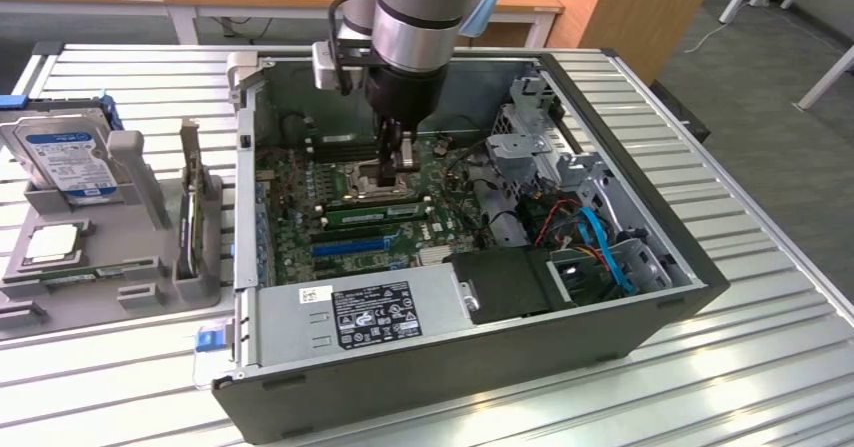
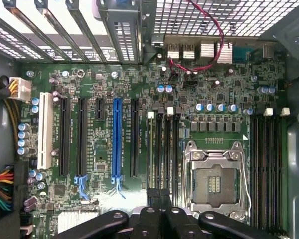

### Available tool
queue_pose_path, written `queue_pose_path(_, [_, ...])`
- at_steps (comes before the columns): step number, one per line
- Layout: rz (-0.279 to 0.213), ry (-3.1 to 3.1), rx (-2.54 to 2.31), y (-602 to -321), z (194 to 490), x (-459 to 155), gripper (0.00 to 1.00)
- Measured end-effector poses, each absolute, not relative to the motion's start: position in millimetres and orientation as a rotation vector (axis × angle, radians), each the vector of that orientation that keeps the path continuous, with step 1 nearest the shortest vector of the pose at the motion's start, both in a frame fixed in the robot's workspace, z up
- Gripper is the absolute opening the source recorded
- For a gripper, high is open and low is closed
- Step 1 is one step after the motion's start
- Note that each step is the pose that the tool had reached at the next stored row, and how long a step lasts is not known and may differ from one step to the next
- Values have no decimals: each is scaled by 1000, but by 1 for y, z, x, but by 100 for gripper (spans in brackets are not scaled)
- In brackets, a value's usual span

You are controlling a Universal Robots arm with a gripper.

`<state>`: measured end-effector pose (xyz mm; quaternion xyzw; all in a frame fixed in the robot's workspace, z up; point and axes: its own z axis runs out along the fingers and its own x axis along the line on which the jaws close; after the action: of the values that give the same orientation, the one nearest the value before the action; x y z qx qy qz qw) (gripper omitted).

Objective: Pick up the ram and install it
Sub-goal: 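Press down the ram until it locks into place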

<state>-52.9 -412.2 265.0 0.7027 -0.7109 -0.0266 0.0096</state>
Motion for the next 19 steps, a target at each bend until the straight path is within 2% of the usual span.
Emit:
queue_pose_path(11, [-83, -2220, 2194, -412, 265, -50, 10])
queue_pose_path(19, [-83, -2220, 2194, -412, 277, -51, 10])
